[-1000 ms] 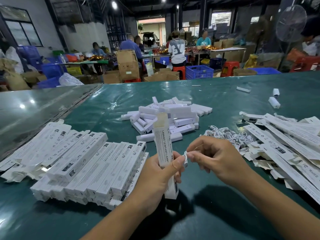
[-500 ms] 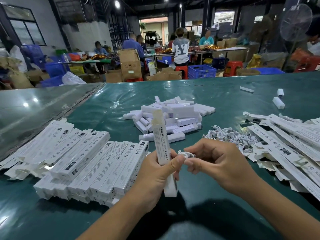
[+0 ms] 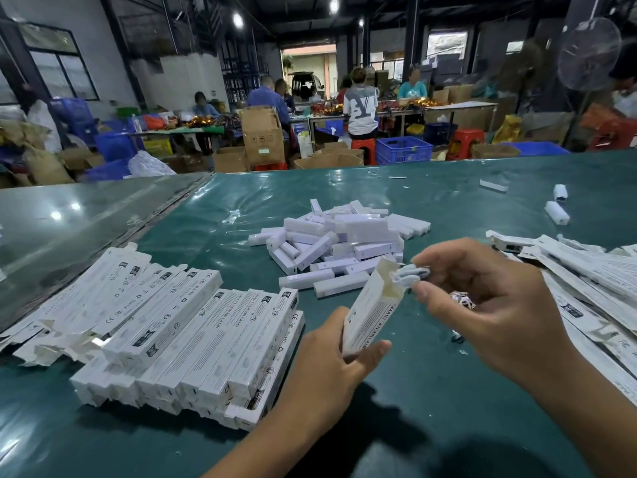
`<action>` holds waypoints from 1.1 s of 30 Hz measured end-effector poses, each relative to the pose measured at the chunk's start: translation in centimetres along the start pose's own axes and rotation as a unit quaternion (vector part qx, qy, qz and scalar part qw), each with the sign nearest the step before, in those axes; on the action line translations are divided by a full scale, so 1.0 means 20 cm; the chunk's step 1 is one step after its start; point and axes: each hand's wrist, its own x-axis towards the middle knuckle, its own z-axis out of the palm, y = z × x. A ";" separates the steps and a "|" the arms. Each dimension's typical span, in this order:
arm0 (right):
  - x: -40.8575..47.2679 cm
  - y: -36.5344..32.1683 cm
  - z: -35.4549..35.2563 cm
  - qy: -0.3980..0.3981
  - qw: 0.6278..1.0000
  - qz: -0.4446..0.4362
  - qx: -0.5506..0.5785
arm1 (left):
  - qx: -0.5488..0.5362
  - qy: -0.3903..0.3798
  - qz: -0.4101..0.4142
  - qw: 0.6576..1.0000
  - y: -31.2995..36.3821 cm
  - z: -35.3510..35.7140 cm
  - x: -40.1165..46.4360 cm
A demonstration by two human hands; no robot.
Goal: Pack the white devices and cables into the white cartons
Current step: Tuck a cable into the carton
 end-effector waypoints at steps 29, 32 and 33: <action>-0.02 -0.01 0.03 -0.086 0.976 -0.039 -0.195 | -0.021 0.009 0.034 0.999 0.01 0.01 -0.01; -0.02 -0.01 0.04 -0.107 0.978 -0.024 -0.179 | -0.035 0.008 0.041 0.999 0.00 0.01 0.00; -0.02 -0.01 0.04 -0.107 0.977 -0.023 -0.180 | -0.033 0.006 0.042 0.999 0.00 0.01 0.00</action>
